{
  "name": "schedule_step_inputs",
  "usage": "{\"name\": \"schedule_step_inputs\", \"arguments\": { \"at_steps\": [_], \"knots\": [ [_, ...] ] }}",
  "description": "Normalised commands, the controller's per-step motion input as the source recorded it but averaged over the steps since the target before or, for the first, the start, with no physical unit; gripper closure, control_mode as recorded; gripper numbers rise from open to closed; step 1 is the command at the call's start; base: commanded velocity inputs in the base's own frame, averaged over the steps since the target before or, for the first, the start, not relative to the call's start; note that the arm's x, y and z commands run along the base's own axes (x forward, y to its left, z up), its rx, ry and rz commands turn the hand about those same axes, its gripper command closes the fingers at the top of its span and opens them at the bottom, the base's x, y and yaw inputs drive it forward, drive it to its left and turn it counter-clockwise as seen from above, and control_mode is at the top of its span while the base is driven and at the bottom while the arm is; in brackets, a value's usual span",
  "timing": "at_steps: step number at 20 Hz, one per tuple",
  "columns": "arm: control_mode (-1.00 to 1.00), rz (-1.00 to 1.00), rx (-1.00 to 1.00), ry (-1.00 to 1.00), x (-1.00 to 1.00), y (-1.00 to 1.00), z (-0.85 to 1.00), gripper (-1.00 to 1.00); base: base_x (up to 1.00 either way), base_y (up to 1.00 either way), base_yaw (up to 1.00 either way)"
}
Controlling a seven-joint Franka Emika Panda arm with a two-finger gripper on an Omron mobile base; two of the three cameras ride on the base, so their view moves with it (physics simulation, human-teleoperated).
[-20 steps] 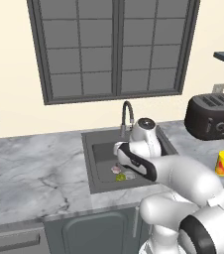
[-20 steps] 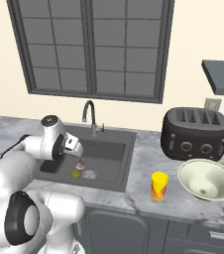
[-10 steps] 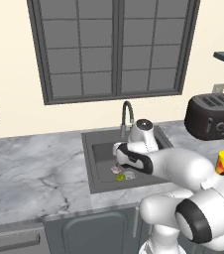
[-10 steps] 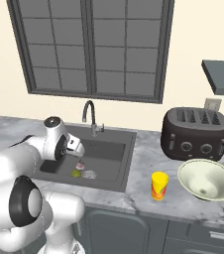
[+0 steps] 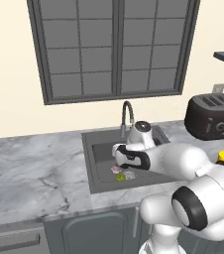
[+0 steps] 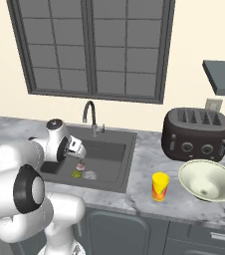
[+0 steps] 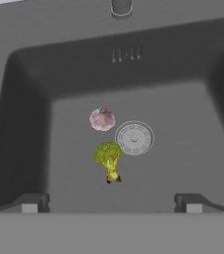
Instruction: Remove the garlic and broccoli from the sink. Then move the bowl and cup from the counter to the sink for washing.
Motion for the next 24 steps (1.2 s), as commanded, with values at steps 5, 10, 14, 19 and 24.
{"name": "schedule_step_inputs", "arguments": {
  "at_steps": [5,10,14,19,24],
  "knots": [
    [-1.0,0.0,0.0,-0.01,0.11,-0.01,-0.08,-1.0,0.0,0.0,0.0],
    [-1.0,0.0,0.0,-0.02,0.06,-0.05,-0.06,-1.0,0.0,0.0,0.0],
    [-1.0,0.0,0.04,-0.01,0.04,-0.04,-0.05,-1.0,0.0,0.0,0.0],
    [-1.0,0.0,0.09,-0.02,0.02,-0.01,-0.03,-1.0,0.0,0.0,0.0],
    [-1.0,0.0,0.09,-0.04,0.01,-0.02,-0.03,-1.0,0.0,0.0,0.0]
  ]
}}
